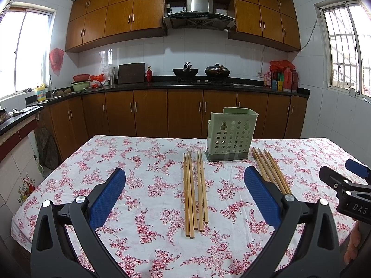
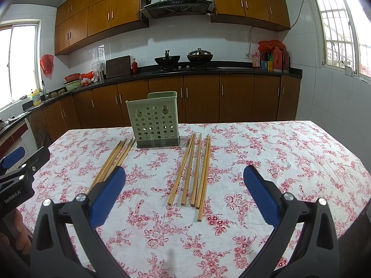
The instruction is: Organize utensils
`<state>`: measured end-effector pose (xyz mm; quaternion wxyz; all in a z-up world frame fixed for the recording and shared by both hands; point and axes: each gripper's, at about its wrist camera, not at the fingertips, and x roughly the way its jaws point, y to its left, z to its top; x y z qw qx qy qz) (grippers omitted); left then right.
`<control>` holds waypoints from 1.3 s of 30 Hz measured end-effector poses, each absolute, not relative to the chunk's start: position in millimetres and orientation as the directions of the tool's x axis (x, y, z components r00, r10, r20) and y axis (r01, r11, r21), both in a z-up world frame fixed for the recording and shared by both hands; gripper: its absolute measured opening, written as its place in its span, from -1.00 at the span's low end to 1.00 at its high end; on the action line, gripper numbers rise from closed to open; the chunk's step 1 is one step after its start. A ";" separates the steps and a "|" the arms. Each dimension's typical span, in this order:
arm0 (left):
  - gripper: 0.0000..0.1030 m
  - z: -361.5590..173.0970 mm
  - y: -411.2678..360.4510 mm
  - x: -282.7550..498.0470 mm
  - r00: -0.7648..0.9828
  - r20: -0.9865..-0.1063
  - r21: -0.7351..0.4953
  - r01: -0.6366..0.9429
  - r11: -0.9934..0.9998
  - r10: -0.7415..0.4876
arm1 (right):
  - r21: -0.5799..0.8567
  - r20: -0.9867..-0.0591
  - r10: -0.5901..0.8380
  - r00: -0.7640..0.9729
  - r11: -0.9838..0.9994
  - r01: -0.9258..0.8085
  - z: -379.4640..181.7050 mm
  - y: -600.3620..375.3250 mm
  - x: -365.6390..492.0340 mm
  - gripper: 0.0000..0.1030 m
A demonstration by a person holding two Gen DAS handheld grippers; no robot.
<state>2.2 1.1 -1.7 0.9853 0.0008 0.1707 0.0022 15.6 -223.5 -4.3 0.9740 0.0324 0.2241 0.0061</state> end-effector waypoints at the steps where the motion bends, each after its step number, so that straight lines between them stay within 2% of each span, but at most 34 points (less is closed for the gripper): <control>1: 0.97 -1.7 1.2 2.2 0.942 -0.337 0.002 -0.004 1.000 0.004 | 0.065 -0.436 0.026 0.899 0.998 0.003 -4.2 -223.5 15.8 0.92; 13: 0.97 -2.5 1.8 4.6 0.935 -0.354 -0.002 -0.007 1.000 0.006 | 0.060 -0.455 0.012 0.890 0.998 0.017 -9.9 -226.1 18.2 0.92; 16: 0.97 -13.7 -4.1 11.4 0.920 -0.393 -0.006 -0.023 1.000 0.019 | 0.068 -0.491 -0.005 0.871 0.997 0.044 -17.9 -230.3 27.0 0.92; 22: 0.97 -30.6 13.8 41.3 0.837 -0.542 -0.018 -0.106 0.994 0.080 | 0.083 -0.624 -0.066 0.778 0.985 0.150 -39.2 -255.2 67.6 0.89; 24: 0.97 -37.9 24.2 51.5 0.802 -0.594 -0.053 -0.117 0.992 0.063 | 0.114 -0.676 -0.048 0.735 0.979 0.169 -47.8 -265.6 86.4 0.55; 26: 0.97 -43.3 33.9 57.1 0.777 -0.627 -0.087 -0.126 0.988 0.044 | 0.163 -0.729 -0.008 0.684 0.969 0.185 -59.3 -276.3 106.0 0.11; 27: 0.97 -46.1 37.4 60.0 0.766 -0.642 -0.101 -0.129 0.987 0.034 | 0.195 -0.753 0.022 0.658 0.962 0.192 -66.0 -280.8 115.7 0.01; 29: 0.97 -49.7 41.3 63.9 0.752 -0.659 -0.104 -0.132 0.986 0.031 | 0.240 -0.783 0.066 0.618 0.949 0.203 -78.0 -285.9 129.7 -0.32; 32: 0.96 -53.8 43.9 70.2 0.738 -0.674 -0.096 -0.130 0.987 0.031 | 0.237 -0.807 0.077 0.585 0.950 0.202 -88.5 -282.9 144.4 -0.45; 36: 0.96 -59.1 45.1 78.2 0.720 -0.694 -0.108 -0.111 0.988 0.005 | 0.219 -0.816 0.079 0.572 0.959 0.180 -93.9 -270.9 155.1 -0.50; 39: 0.92 -61.6 44.3 83.3 0.716 -0.698 -0.106 -0.101 0.989 -0.002 | 0.194 -0.827 0.066 0.558 0.965 0.175 -98.9 -268.7 162.0 -0.62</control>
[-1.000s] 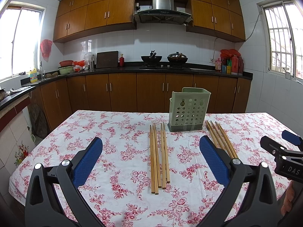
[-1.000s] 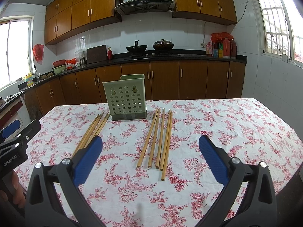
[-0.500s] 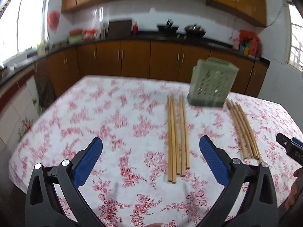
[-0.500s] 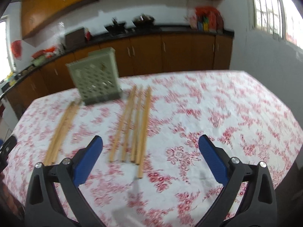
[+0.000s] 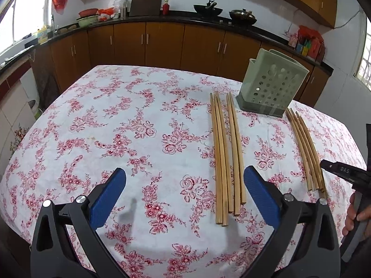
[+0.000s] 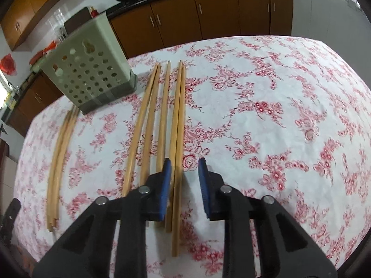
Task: Organize utensils
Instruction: 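Lower the right gripper onto a single wooden chopstick and close it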
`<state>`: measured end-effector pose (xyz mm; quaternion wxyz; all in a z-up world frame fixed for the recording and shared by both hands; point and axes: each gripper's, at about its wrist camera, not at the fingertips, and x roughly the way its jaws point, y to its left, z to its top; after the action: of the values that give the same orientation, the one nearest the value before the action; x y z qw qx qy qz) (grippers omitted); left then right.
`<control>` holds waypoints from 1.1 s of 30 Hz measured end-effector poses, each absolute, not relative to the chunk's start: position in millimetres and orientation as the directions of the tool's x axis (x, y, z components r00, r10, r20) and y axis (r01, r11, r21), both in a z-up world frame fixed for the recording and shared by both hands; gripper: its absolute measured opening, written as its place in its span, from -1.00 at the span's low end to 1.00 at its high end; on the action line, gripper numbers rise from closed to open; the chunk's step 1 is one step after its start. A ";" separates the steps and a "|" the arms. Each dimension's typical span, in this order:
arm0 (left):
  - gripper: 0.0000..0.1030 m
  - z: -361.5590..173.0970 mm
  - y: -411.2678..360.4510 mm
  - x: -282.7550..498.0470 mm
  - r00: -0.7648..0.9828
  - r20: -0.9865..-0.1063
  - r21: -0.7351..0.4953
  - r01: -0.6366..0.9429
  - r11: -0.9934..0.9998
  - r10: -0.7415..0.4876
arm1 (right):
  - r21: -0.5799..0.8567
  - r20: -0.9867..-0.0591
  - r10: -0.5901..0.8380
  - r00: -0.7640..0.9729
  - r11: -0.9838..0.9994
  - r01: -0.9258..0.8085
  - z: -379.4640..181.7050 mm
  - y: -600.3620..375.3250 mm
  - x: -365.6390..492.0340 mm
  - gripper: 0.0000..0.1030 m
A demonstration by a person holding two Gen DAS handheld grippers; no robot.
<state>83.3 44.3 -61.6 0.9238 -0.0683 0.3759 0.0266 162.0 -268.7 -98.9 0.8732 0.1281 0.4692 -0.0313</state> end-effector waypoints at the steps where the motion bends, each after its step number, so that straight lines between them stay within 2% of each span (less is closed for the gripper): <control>1: 0.86 -62.5 44.8 85.7 0.714 -0.701 -0.105 -0.098 0.990 -0.004 | 0.184 -0.824 0.054 0.564 0.967 0.177 -99.0 -268.0 162.0 -0.65; 9: 0.45 -69.9 47.1 113.9 0.670 -0.742 -0.103 -0.063 0.993 -0.035 | 0.118 -0.824 0.009 0.567 0.981 0.155 -102.0 -264.6 168.3 -0.67; 11: 0.33 -71.7 44.7 123.3 0.658 -0.751 -0.106 -0.035 0.994 -0.056 | 0.065 -0.817 -0.036 0.575 0.986 0.155 -103.0 -265.3 172.5 -0.85; 14: 0.21 -75.5 40.4 133.8 0.640 -0.764 -0.112 -0.004 0.994 -0.084 | 0.085 -0.814 -0.071 0.577 0.967 0.240 -105.5 -287.1 175.4 -0.85; 18: -0.09 -83.1 32.8 149.8 0.595 -0.787 -0.166 0.052 0.985 -0.164 | 0.097 -0.813 -0.076 0.578 0.960 0.263 -104.7 -302.6 174.9 -0.85; 23: -0.47 -95.1 21.3 160.8 0.561 -0.817 -0.105 0.086 0.991 -0.136 | 0.070 -0.804 -0.093 0.587 0.966 0.249 -104.8 -299.7 168.8 -0.85; 33: -0.51 -99.1 19.9 172.5 0.563 -0.824 -0.025 0.082 0.996 -0.067 | 0.077 -0.806 -0.081 0.586 0.968 0.240 -103.5 -300.2 166.8 -0.79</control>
<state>172.5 19.9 -99.1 0.8840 0.0078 0.4655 -0.0420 166.8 -300.2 -103.5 0.8861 0.0890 0.4457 -0.0904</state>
